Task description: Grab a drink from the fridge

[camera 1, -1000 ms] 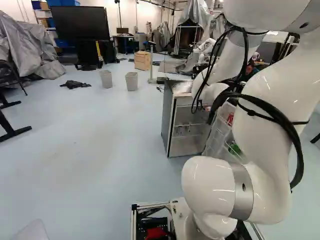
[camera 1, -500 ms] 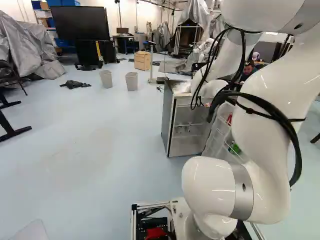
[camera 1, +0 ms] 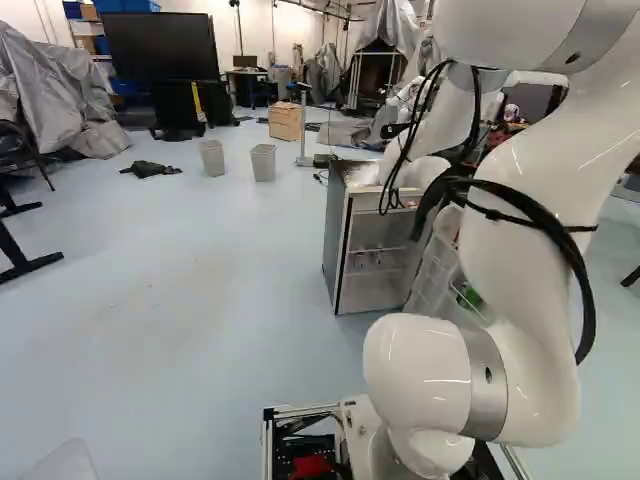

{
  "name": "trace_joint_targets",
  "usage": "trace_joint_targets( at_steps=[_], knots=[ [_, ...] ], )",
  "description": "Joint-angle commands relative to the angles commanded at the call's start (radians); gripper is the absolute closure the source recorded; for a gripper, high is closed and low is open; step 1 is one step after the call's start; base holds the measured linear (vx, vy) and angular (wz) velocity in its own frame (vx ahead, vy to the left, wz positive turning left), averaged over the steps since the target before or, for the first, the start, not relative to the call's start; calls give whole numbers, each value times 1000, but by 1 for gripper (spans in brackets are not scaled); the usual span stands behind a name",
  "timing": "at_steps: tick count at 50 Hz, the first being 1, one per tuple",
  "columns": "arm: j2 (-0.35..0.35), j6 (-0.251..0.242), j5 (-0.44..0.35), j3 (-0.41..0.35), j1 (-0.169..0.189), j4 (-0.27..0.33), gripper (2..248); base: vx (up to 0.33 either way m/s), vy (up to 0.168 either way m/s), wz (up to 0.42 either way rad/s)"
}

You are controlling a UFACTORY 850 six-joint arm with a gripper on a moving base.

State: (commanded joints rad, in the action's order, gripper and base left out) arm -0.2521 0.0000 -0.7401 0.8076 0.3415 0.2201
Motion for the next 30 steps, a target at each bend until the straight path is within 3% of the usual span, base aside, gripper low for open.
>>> trace_joint_targets(
  at_steps=[30],
  knots=[
    [-80,0,0,92,-16,0,160,0,0,0]
  ],
)
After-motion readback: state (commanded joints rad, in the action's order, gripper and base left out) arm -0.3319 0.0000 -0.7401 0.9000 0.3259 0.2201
